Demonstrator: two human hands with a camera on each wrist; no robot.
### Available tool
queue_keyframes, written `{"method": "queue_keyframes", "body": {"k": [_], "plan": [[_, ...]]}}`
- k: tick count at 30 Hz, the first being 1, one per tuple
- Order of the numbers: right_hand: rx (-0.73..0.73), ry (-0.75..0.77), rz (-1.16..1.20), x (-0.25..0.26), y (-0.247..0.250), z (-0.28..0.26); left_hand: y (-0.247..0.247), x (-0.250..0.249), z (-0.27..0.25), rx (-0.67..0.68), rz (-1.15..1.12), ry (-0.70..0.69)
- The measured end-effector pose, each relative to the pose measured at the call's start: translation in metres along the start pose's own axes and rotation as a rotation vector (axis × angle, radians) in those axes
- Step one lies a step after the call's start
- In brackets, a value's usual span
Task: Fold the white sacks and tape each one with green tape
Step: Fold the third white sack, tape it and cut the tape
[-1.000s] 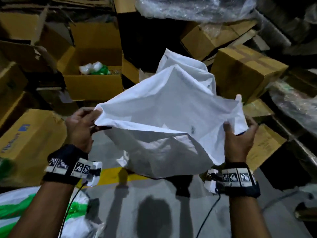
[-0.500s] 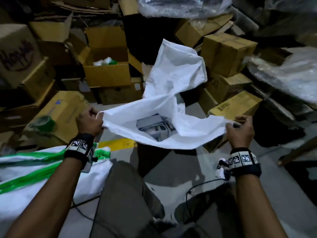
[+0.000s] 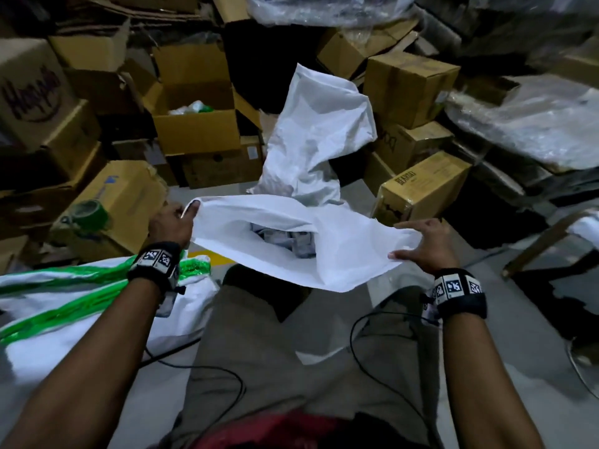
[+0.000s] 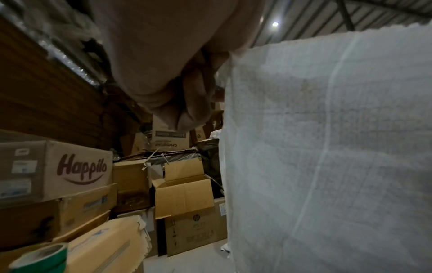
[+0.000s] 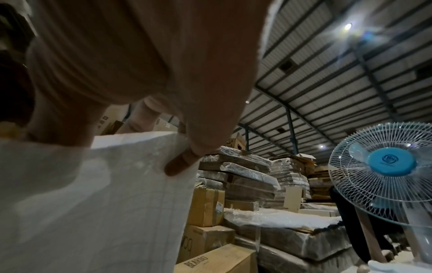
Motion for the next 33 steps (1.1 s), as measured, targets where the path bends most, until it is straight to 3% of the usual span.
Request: {"method": "queue_keyframes", "body": {"k": [6,9,13,17,19,22,25,28,33], "plan": [[0.036,0.061,-0.107,-0.008,0.007,-0.001,0.001,0.013,0.004,0.045,-0.057,0.132],[-0.193,0.029,-0.129,-0.005,0.028,-0.007,0.003,0.013,0.006,0.051,-0.058,0.103],[-0.473,-0.222,-0.143,-0.023,0.051,-0.020,0.012,0.019,0.006,0.020,-0.004,0.029],[-0.568,-0.455,-0.016,-0.060,0.065,-0.031,0.034,0.047,-0.001,-0.055,0.032,0.021],[-0.613,-0.488,0.075,-0.071,0.067,-0.039,0.043,0.059,-0.011,-0.099,0.038,0.008],[-0.648,-0.426,0.216,-0.074,0.064,-0.045,0.052,0.063,-0.036,-0.186,0.056,-0.028],[-0.648,-0.395,0.430,-0.101,0.054,-0.039,0.053,0.093,-0.048,-0.199,-0.020,0.110],[-0.590,-0.349,0.643,-0.113,0.046,-0.035,0.044,0.129,-0.056,-0.183,-0.246,0.252],[-0.502,-0.231,0.466,-0.109,0.048,-0.066,0.039,0.138,-0.082,-0.027,-0.204,0.168]]}}
Point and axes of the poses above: each hand's wrist, its own z-axis towards the middle knuckle, its own y-axis out of the back of the hand, x = y × z, the point moved 8 cm from there along z, towards the middle knuckle, and after that the axes turned 1 degree about -y, right-handed, at the moved point
